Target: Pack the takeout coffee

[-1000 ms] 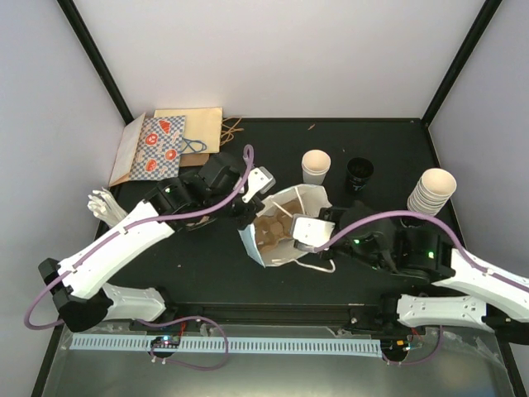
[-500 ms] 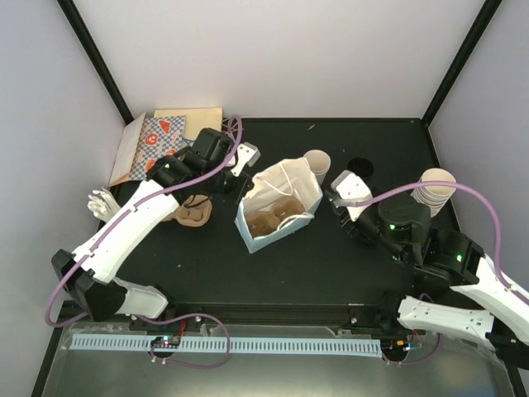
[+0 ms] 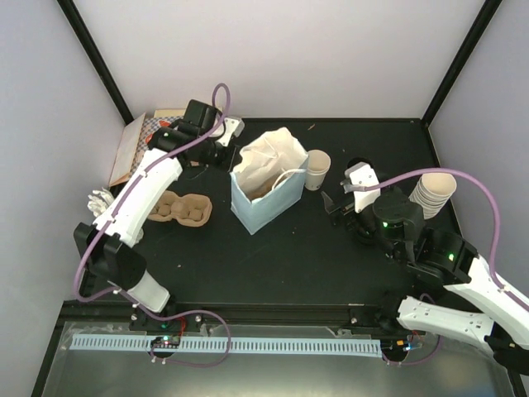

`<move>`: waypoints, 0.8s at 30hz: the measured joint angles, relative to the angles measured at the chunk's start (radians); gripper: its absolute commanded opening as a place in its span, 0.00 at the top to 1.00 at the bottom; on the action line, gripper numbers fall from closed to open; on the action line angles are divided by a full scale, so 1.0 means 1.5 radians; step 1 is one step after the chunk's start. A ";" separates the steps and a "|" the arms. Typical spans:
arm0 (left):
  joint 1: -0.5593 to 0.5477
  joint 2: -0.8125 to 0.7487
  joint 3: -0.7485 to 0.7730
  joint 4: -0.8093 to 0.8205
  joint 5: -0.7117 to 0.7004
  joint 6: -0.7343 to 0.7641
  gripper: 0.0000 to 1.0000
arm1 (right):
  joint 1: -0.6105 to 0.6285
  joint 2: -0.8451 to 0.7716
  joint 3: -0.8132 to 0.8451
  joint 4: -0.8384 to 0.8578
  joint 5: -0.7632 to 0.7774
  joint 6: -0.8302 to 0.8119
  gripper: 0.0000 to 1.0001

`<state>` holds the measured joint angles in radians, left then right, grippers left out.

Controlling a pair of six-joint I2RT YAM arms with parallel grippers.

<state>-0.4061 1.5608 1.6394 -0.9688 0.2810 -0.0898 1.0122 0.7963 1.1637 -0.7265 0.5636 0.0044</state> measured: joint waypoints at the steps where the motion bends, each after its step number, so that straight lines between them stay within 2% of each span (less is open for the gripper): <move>1: 0.009 0.016 0.017 -0.005 0.006 0.003 0.98 | 0.000 0.000 -0.002 -0.001 0.006 0.008 0.00; 8: 0.066 0.069 0.072 -0.014 0.029 0.010 0.99 | -0.003 -0.005 -0.018 -0.018 0.045 0.092 0.00; 13: 0.094 0.082 0.098 -0.018 0.038 0.014 0.96 | -0.015 0.036 -0.012 -0.070 0.055 0.163 0.00; 20: 0.114 0.090 0.106 -0.018 0.044 0.018 0.79 | -0.040 0.098 -0.025 -0.114 0.011 0.238 0.00; 24: 0.117 0.090 0.106 -0.019 0.045 0.018 0.63 | -0.059 0.108 -0.026 -0.129 -0.010 0.268 0.00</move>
<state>-0.2298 1.6958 1.7985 -0.9966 0.3485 -0.0628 0.9241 0.9588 1.1252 -0.9207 0.5480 0.4068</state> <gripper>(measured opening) 0.261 0.999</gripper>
